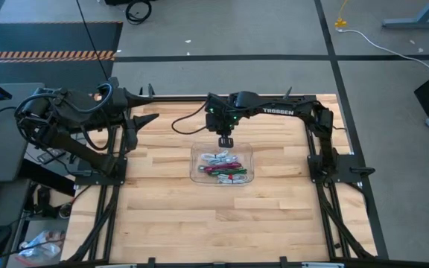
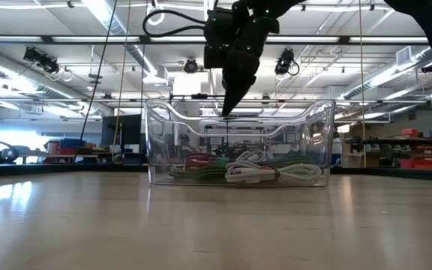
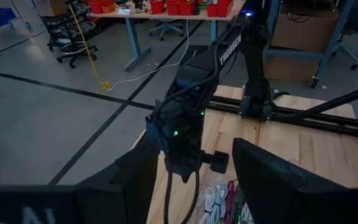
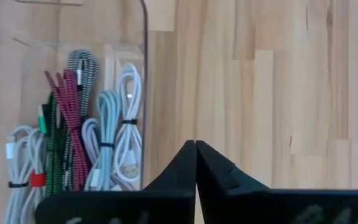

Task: Pick and place USB-C Cables
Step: Return to home position

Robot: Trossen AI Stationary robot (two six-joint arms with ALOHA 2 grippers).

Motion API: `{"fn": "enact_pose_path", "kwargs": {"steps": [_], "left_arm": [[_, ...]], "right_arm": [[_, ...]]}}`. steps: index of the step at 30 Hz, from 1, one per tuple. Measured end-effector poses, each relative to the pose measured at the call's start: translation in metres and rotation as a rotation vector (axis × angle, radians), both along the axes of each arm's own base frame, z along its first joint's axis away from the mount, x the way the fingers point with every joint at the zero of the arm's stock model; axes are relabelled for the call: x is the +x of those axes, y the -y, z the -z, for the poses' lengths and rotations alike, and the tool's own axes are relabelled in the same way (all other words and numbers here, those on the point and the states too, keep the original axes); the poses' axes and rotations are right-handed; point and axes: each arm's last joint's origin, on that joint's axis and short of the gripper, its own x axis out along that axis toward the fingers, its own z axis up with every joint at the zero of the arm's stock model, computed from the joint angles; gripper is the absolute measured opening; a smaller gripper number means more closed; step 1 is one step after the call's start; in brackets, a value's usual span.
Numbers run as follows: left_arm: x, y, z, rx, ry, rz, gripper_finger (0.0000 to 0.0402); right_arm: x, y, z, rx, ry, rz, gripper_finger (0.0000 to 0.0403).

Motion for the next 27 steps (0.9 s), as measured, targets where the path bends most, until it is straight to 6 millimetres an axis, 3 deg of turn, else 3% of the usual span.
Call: {"fn": "enact_pose_path", "kwargs": {"steps": [16,27], "left_arm": [[0.0,0.0,0.0,0.0,-0.001,0.0,0.0213],[0.0,0.0,0.0,0.0,-0.001,0.0,0.0213]], "right_arm": [[0.003,0.007,0.005,0.008,0.036,0.06,0.0002],[-0.003,0.006,0.043,0.07,-0.004,0.092,0.0]]}}
